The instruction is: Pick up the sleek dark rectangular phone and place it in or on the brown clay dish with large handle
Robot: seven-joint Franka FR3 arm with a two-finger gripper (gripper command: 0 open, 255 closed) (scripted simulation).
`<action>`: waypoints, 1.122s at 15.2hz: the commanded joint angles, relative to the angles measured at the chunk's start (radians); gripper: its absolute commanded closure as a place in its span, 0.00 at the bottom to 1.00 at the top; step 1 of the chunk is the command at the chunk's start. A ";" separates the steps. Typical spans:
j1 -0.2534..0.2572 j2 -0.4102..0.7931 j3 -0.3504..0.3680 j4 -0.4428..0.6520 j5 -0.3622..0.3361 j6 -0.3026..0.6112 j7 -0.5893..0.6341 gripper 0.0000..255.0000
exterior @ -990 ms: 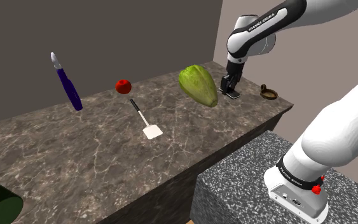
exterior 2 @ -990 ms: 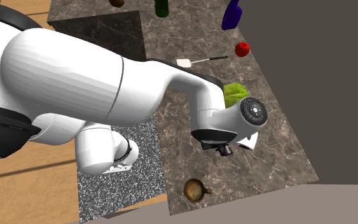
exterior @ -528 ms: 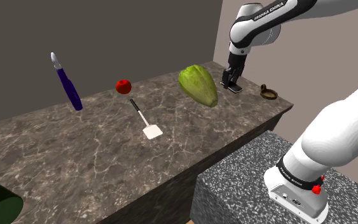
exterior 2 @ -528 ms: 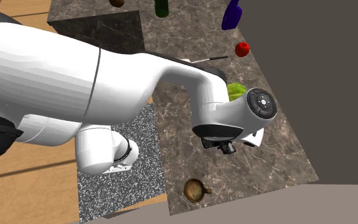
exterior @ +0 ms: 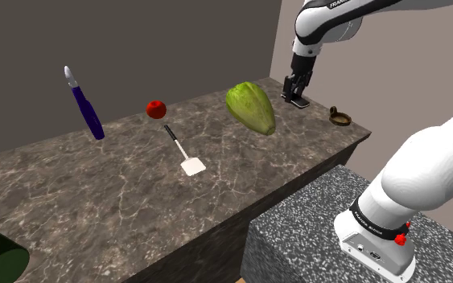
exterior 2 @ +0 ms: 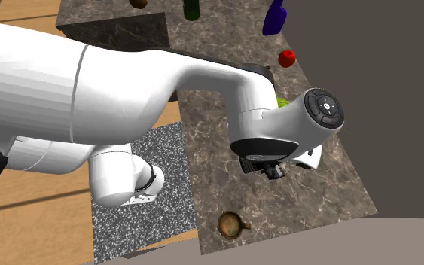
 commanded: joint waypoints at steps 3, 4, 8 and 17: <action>-0.001 -0.020 0.004 0.036 -0.003 -0.056 0.004 1.00; -0.001 -0.025 0.005 0.046 -0.004 -0.071 0.005 1.00; -0.038 -0.075 -0.036 0.013 -0.036 -0.087 -0.052 1.00; -0.152 -0.170 -0.175 -0.029 -0.139 -0.128 -0.242 1.00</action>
